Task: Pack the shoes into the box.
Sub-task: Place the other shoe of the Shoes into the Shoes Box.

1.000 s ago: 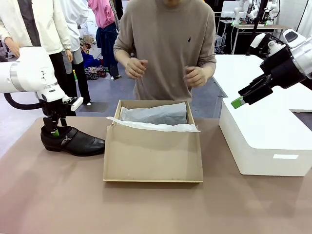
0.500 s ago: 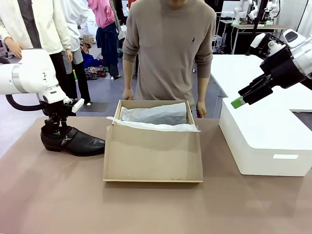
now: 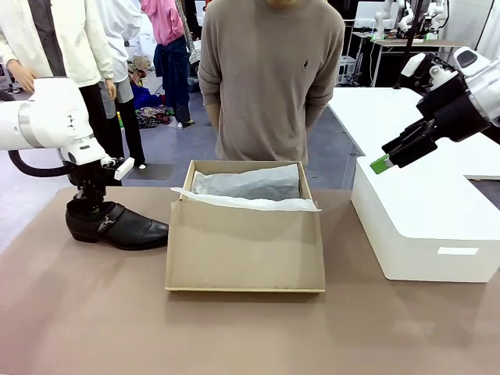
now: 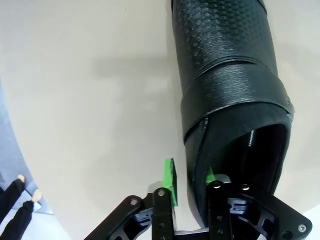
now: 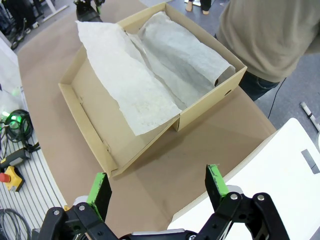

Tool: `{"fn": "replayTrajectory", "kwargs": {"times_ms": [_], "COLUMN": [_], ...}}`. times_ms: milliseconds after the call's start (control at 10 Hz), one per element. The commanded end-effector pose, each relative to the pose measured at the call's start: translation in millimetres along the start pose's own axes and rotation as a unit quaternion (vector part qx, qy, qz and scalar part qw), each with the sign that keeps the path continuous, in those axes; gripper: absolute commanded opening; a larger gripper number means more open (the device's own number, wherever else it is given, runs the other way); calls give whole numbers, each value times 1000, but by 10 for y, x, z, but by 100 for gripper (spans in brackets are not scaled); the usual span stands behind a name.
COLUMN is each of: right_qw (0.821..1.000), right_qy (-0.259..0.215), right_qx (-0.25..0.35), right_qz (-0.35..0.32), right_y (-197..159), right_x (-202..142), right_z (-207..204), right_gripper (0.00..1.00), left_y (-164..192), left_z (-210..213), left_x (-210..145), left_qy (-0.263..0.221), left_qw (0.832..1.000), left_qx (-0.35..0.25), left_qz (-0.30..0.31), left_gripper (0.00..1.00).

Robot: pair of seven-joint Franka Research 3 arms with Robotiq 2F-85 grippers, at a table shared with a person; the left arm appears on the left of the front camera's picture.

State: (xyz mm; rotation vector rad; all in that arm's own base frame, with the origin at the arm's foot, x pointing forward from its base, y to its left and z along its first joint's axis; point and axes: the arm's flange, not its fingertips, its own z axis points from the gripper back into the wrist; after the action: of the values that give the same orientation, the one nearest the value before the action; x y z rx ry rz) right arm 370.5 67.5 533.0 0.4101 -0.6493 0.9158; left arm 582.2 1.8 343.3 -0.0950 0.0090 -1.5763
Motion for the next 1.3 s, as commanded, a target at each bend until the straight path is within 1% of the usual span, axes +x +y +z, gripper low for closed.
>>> {"fn": "replayTrajectory", "kwargs": {"times_ms": [0,600,700,900,1100,1200], "right_qw": [1000,1000,1000,1000,1000,1000], "right_qy": [-13,-13,-13,-13,-13,-13], "right_qx": [8,8,8,8,8,8], "right_qz": [4,4,4,4,4,4], "right_y": [-30,-30,-30,-30,-30,-30], "right_x": [14,14,14,14,14,14], "right_z": [-12,-12,-12,-12,-12,-12], "right_gripper": [100,100,100,100,100,100], "left_y": [32,3,4,70,134,175], "left_z": [30,36,117,437,786,998], "left_x": [-43,-53,-107,-255,-349,-391], "left_qy": [-6,12,-2,6,15,24], "left_qw": [1000,1000,1000,999,999,998], "left_qx": [-4,-1,11,30,42,45], "left_qz": [-6,-10,-7,14,15,25], "left_gripper": [0,0,0,0,0,0]}}
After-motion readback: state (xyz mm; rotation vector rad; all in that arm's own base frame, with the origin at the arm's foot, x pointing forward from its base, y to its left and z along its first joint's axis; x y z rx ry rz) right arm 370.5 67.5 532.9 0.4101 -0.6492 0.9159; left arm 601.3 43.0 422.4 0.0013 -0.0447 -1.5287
